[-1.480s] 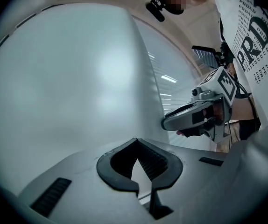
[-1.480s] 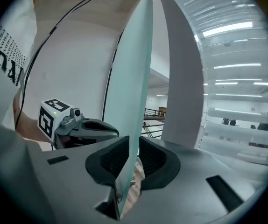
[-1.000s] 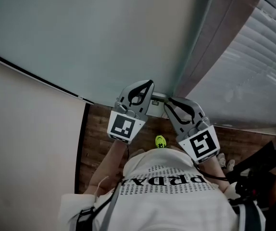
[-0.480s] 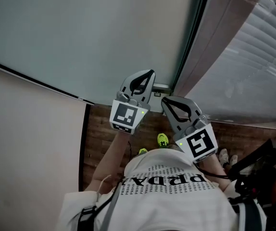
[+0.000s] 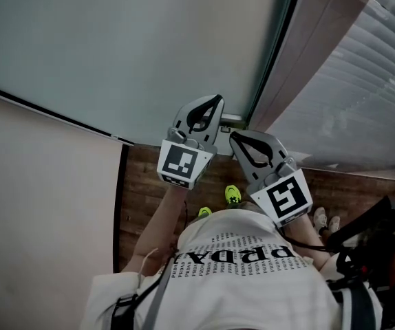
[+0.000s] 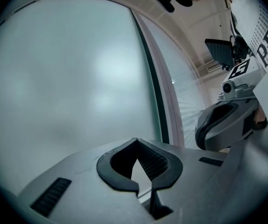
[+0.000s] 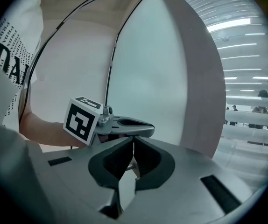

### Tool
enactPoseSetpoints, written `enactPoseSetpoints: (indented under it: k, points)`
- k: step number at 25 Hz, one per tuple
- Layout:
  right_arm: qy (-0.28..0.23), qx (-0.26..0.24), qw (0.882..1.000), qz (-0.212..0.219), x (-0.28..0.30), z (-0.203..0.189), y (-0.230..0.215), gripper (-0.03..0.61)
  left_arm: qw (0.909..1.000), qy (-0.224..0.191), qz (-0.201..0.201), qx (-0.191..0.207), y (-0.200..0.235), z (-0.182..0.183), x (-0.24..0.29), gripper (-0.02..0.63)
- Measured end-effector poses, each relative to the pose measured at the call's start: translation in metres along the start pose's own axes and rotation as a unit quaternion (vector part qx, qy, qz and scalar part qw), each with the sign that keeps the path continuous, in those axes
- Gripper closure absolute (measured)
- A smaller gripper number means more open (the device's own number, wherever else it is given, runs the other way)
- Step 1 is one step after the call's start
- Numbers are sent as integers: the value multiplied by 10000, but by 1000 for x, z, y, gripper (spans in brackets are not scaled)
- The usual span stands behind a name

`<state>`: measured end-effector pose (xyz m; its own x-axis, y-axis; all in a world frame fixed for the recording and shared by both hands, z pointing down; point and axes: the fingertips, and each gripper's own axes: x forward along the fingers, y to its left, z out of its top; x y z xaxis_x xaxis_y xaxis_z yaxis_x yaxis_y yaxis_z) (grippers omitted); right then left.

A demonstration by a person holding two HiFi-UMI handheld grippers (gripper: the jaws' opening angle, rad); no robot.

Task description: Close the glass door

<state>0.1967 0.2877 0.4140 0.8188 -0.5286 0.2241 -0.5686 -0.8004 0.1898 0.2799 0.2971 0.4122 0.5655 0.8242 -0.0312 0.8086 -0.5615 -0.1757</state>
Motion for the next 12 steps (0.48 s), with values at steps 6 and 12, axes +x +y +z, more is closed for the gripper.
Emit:
enactPoseSetpoints:
  k: [6,12]
  points:
    - [-2,110,9999,-93,-11,8,-14,577,9998,0,-203,-86,-26,21,-6,612]
    - [23,55,9999,-100,-5,17,-26,577,9989,23,-188,-432,-30,24,-17,612]
